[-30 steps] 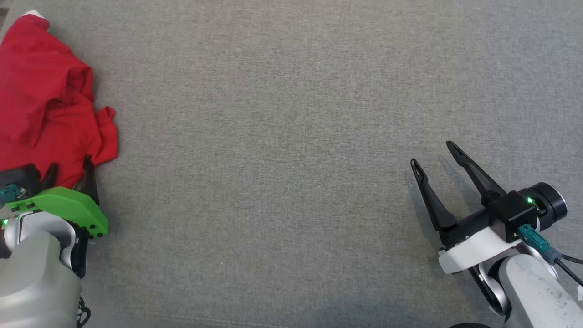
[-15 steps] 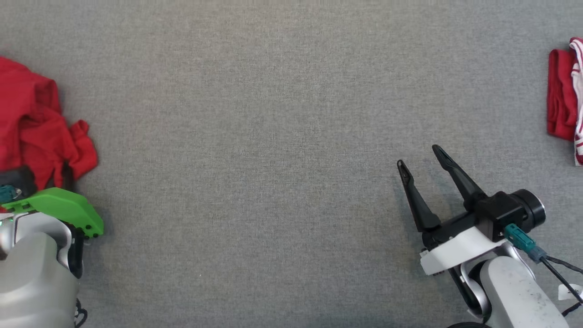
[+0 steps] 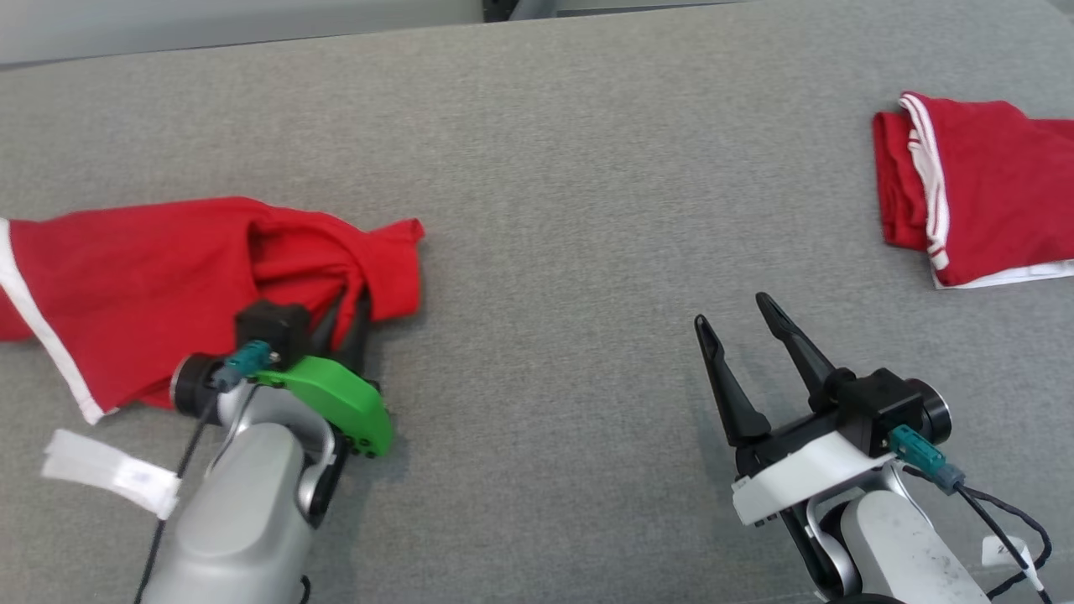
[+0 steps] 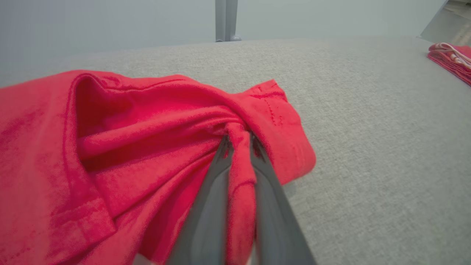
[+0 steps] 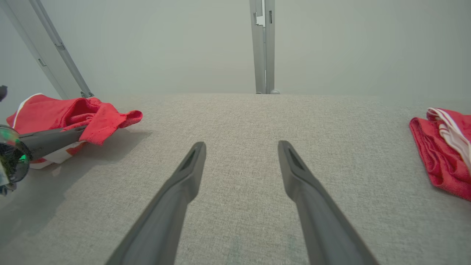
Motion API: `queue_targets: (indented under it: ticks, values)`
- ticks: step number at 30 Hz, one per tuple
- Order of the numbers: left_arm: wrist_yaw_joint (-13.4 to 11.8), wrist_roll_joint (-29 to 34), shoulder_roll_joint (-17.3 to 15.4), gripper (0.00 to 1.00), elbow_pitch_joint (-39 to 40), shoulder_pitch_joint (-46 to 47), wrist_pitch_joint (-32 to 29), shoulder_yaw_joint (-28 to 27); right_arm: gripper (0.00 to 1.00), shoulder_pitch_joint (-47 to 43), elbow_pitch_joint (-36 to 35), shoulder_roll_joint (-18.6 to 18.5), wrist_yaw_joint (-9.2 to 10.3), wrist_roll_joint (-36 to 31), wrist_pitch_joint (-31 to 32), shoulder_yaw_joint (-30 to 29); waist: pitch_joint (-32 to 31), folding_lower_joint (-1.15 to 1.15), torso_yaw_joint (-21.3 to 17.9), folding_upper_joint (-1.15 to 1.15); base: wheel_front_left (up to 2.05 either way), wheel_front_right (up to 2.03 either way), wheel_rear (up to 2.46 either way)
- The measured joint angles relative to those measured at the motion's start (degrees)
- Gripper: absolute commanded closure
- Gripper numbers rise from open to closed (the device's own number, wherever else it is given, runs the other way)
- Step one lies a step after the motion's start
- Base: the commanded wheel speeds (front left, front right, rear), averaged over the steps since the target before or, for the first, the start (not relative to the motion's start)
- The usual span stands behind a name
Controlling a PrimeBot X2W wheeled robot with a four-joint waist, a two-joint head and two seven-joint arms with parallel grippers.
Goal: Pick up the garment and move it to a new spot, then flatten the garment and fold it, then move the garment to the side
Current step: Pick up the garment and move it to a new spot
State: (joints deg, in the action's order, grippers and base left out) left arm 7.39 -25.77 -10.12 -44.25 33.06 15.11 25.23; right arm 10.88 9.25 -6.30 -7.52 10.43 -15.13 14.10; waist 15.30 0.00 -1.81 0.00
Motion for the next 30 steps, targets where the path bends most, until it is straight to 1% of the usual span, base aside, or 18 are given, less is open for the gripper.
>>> queue_targets:
  ticks: [1, 2, 6, 9, 11, 13, 14, 15, 16, 18, 19, 21, 25, 28, 30]
  values:
    - [0.00, -0.11, 0.35, 1.00, 0.71, -0.20, 0.00, 2.09, 0.00, -0.05, 0.08, 0.22, -0.01, 0.01, 0.00, -0.07, -0.26, 0.00, -0.87, 0.00, 0.00, 0.00, 0.00]
    - [0.00, -0.11, 0.35, 1.00, 0.71, -0.20, 0.00, 2.09, 0.00, -0.05, 0.08, 0.22, -0.01, 0.01, 0.00, -0.07, -0.26, 0.00, -0.87, 0.00, 0.00, 0.00, 0.00]
    - [0.00, -2.08, 3.18, 1.00, 3.08, -0.67, 0.00, 10.68, 0.00, -0.46, 0.71, 0.60, 0.00, 0.18, 0.00, -0.36, -1.19, 0.00, -4.72, 0.00, 0.00, 0.00, 0.00]
    - [0.02, -3.44, 4.81, 1.00, 4.69, -0.66, 0.00, 15.58, 0.00, -0.98, 1.07, 0.93, 0.00, 0.43, 0.00, -0.49, -1.79, -0.01, -7.75, 0.00, 0.00, 0.00, 0.00]
    - [0.11, -3.58, 5.42, 1.00, 5.34, -0.65, 0.00, 17.34, 0.00, -1.13, 1.23, 1.25, 0.00, 0.51, 0.00, -0.60, -2.14, -0.01, -9.73, 0.00, 0.00, 0.00, 0.00]
    - [0.14, -4.17, 5.66, 1.00, 4.65, -0.69, 0.00, 17.96, 0.00, -1.14, 1.48, 1.54, 0.00, 0.53, 0.00, -0.56, -2.47, -0.01, -11.57, 0.00, 0.00, 0.00, 0.00]
    - [0.14, -4.22, 5.67, 0.79, 4.03, -0.80, 0.00, 18.16, 0.00, -1.16, 1.57, 1.65, 0.00, 0.56, 0.00, -0.52, -2.63, 0.00, -12.40, 0.00, 0.00, 0.00, 0.00]
    - [0.14, -4.34, 5.64, 0.18, 3.37, -0.96, 0.00, 17.95, 0.00, -1.19, 1.62, 1.79, 0.00, 0.58, 0.00, -0.57, -2.81, 0.00, -13.16, 0.00, 0.00, 0.00, 0.00]
    - [0.14, -4.46, 5.47, 0.00, 3.10, -1.30, 0.00, 17.45, 0.00, -1.22, 1.66, 1.90, 0.00, 0.59, 0.00, -0.69, -3.01, -0.01, -13.86, 0.00, 0.00, 0.00, 0.00]
    - [0.14, -4.27, 5.05, 0.00, 3.16, -2.22, 0.00, 16.62, 0.00, -1.39, 1.78, 2.02, 0.00, 0.59, 0.00, -1.00, -3.58, -0.01, -14.79, 0.00, 0.00, 0.00, 0.00]
    - [0.14, -4.09, 4.80, 0.00, 3.56, -3.04, 0.00, 15.25, 0.00, -1.52, 1.87, 2.07, 0.00, 0.59, 0.00, -1.15, -3.96, -0.01, -15.05, 0.00, 0.00, 0.00, 0.00]
    - [0.08, -3.31, 4.39, 0.00, 5.22, -4.89, 0.00, 11.23, 0.00, -1.97, 2.07, 2.16, 0.00, 0.59, 0.00, -1.34, -4.73, 0.00, -15.29, 0.00, 0.00, 0.00, 0.00]
    - [-1.41, -0.82, 2.99, 0.00, 9.38, -10.45, 0.00, 2.41, 0.00, -2.74, 2.42, 2.30, 0.00, 0.66, 0.00, -1.83, -6.48, 0.00, -14.78, 0.00, 0.00, 0.00, 0.00]
    - [-2.72, 1.79, 1.94, 0.00, 12.96, -15.19, 0.01, -4.13, 0.00, -3.94, 2.65, 2.33, 0.00, 0.56, 0.00, -2.34, -7.99, -0.01, -13.53, 0.00, 0.00, 0.00, 0.00]
    - [-3.18, 3.72, 1.42, 0.00, 15.00, -18.36, 0.01, -7.88, 0.00, -4.66, 2.70, 2.40, 0.00, 0.55, 0.00, -2.64, -9.01, -0.01, -12.27, 0.00, 0.00, 0.00, 0.00]
